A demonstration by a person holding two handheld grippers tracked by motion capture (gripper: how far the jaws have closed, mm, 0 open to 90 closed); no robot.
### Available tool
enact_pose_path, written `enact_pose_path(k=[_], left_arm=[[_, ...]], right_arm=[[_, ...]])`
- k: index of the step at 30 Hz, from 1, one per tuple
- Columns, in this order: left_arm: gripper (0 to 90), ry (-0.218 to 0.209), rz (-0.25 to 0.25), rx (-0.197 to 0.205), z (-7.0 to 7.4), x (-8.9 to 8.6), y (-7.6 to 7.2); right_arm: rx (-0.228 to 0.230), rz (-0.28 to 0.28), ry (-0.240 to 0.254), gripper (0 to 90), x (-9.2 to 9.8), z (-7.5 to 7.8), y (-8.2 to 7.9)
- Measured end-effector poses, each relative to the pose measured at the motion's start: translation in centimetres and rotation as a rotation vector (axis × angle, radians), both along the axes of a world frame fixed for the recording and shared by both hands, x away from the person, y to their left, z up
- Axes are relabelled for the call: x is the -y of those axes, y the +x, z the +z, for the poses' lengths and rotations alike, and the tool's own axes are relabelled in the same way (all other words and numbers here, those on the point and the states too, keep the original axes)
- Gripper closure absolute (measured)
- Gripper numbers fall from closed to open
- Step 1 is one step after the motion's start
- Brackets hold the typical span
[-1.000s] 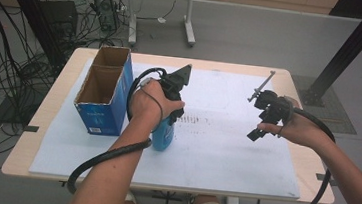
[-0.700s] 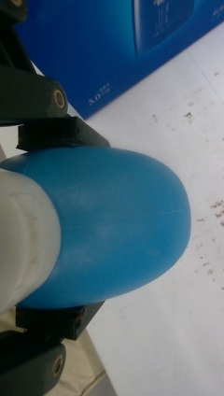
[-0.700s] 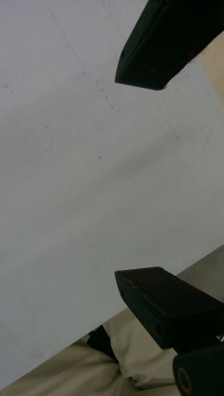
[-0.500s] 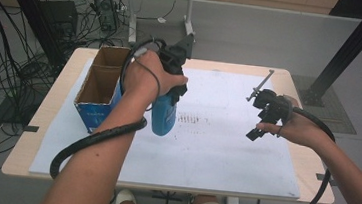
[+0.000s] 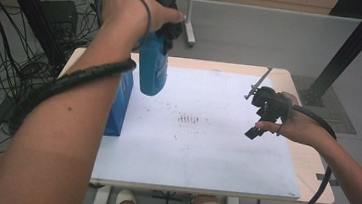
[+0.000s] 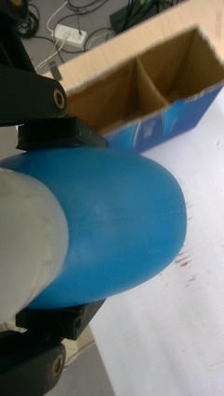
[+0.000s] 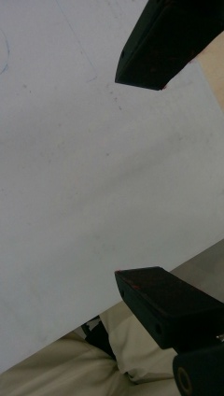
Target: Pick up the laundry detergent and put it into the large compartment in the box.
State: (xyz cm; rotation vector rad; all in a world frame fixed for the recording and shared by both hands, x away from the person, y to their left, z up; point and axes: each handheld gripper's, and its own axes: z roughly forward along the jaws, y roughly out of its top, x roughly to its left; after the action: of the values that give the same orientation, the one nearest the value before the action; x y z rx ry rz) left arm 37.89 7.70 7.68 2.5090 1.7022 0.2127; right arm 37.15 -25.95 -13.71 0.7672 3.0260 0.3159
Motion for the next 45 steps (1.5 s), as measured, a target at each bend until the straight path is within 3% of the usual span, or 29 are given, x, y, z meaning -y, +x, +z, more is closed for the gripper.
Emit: enact_pose_path(k=[4,8,11,21,29,45], left_arm=[[36.7,-0.018,0.062,0.01,1.7,-2.3,0.6],[36.6,-0.01,0.128,0.027,2.8,-4.3,1.0],[36.7,0.009,0.171,0.034,3.1,-5.5,1.2],[36.7,-0.014,0.306,0.051,2.6,-10.4,1.5],[36.7,-0.045,0.378,0.053,0.6,-13.5,1.7],[36.7,-0.038,0.398,-0.004,-5.9,-15.3,4.2]], right_arm=[[0.002,0.009,-0.008,5.9,-0.2,0.3,-0.2],[0.007,0.014,-0.011,5.9,-0.5,0.7,-0.4],[0.005,0.018,-0.014,5.9,-0.7,0.7,-0.3],[-0.007,0.029,-0.001,5.9,-1.2,0.2,0.0],[-0.009,0.028,0.0,5.9,-1.2,0.1,0.1],[-0.019,0.026,-0.003,5.9,-1.4,-0.4,0.3]])
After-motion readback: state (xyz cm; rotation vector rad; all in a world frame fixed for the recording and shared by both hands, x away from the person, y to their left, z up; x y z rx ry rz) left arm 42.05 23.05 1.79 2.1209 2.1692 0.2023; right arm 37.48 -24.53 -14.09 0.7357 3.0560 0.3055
